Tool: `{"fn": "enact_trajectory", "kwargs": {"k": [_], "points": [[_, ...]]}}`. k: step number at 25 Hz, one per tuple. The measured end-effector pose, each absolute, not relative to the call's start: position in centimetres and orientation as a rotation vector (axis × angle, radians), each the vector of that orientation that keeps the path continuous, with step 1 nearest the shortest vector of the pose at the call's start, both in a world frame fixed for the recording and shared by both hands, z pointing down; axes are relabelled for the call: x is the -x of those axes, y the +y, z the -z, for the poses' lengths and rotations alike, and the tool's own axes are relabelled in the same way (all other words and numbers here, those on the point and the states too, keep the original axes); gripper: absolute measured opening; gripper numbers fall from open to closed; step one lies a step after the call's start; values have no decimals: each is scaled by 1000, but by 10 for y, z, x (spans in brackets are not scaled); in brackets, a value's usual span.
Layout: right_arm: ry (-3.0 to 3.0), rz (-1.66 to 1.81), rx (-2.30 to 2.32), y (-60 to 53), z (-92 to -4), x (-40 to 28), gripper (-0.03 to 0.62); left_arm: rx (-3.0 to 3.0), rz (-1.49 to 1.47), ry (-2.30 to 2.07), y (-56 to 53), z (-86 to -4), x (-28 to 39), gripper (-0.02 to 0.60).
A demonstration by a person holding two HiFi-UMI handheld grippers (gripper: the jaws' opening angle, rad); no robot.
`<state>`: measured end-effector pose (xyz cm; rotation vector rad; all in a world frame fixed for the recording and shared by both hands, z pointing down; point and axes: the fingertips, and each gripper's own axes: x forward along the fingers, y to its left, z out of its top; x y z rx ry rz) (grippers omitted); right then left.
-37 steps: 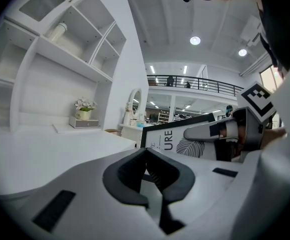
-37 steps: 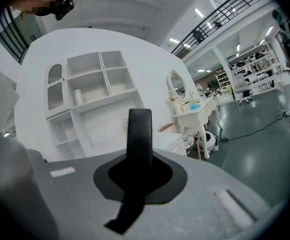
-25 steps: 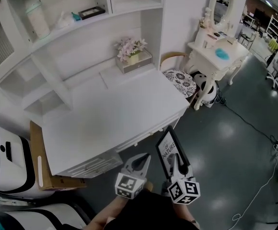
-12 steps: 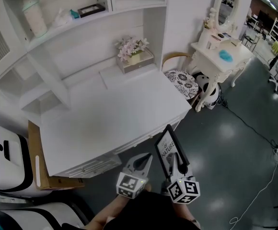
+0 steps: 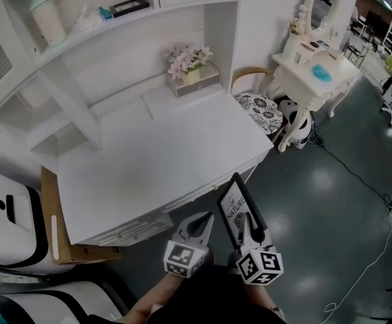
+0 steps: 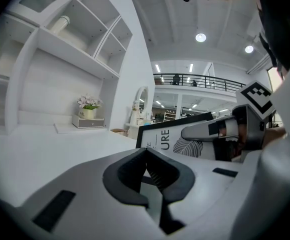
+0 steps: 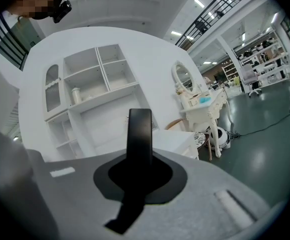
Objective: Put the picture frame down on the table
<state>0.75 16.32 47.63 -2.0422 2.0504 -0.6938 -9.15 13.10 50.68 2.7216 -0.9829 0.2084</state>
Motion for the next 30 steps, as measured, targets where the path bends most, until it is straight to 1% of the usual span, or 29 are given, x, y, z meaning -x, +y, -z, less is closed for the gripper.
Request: {"fn": "enact_trajectory", "kwargs": {"k": [13,30], "points": [[2027,715,2055,175,-480,-13,14,-2708,-223,-981,138,-513,90,12],[1964,685,2100,116,-467,-67,14,-2762,-237,-903,69,-500,32,12]]}}
